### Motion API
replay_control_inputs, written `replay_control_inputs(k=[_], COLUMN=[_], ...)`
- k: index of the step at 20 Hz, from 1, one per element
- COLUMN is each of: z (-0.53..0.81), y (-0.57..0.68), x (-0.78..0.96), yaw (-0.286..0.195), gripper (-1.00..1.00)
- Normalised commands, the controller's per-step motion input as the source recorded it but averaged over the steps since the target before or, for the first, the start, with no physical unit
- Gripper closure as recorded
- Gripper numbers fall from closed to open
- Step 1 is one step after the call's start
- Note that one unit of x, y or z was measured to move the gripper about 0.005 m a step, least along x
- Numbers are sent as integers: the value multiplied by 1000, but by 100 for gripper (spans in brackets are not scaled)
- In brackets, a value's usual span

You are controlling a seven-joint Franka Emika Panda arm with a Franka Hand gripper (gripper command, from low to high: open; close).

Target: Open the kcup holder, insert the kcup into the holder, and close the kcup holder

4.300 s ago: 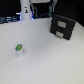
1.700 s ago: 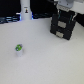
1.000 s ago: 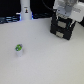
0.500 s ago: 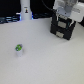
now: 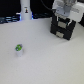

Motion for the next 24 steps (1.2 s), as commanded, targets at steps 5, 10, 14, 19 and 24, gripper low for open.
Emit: replay_control_inputs(k=[5,10,14,19,24], z=[169,234,189,214,238], y=[-181,-229,-238,-272,-278], x=[722,941,961,917,975], yaw=[-75,-74,-68,-59,-64], gripper=[100,100,100,100,100])
